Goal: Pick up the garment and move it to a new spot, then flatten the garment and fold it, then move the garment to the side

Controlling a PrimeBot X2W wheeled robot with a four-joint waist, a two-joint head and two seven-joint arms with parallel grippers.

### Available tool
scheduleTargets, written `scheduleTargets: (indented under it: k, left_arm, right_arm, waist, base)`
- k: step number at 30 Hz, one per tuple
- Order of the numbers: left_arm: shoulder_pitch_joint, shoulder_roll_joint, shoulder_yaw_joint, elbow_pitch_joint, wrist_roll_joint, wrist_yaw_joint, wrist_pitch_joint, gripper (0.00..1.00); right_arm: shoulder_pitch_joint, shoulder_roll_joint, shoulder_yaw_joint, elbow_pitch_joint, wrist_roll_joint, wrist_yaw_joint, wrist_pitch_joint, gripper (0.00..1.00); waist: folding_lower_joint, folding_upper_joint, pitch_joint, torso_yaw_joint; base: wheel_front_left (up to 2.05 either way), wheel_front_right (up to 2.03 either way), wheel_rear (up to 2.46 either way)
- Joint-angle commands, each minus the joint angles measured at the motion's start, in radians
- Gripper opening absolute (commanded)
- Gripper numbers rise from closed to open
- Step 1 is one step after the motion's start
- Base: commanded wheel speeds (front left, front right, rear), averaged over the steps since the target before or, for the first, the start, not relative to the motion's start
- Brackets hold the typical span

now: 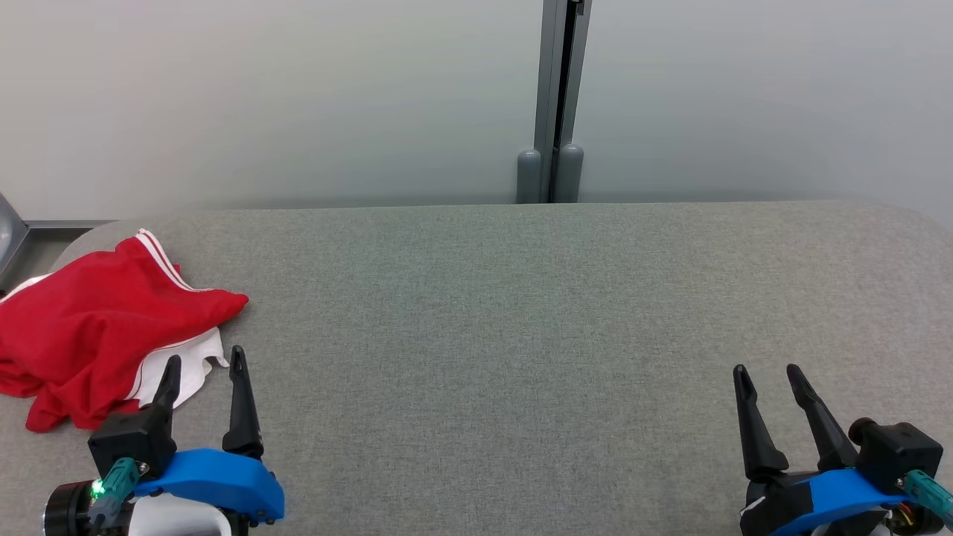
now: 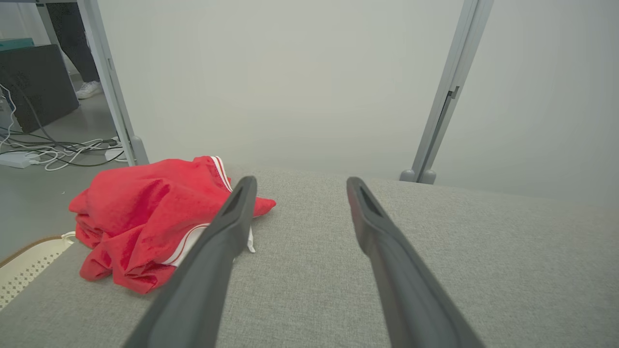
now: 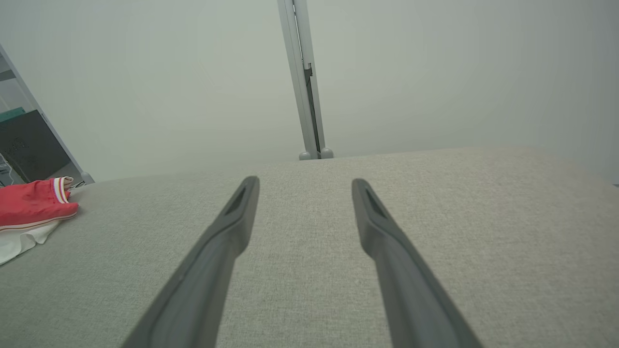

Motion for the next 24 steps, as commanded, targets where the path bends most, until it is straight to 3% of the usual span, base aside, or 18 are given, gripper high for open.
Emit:
scheduleTargets:
  k: [1,18,24]
  left_arm:
    - [0.01,0.002,0.001,-0.002,0.0,0.002,0.0,1.0]
    - [0.007,0.008,0.0,-0.004,-0.009,0.017,-0.017,1.0]
    - [0.002,0.011,-0.006,-0.012,-0.003,0.02,-0.031,1.0]
  right_arm:
    - [0.016,-0.007,-0.005,-0.002,0.004,0.0,0.003,1.0]
    - [0.014,-0.007,-0.012,0.001,0.005,0.0,0.006,1.0]
    - [0.018,-0.006,-0.006,0.004,0.002,0.0,-0.005,1.0]
  waist:
    - [0.0,0.0,0.0,0.0]
    - [0.0,0.0,-0.003,0.006]
    - [0.0,0.0,-0.003,0.045]
  base:
    - [0.0,0.0,0.0]
    - [0.0,0.0,0.0]
    - [0.0,0.0,0.0]
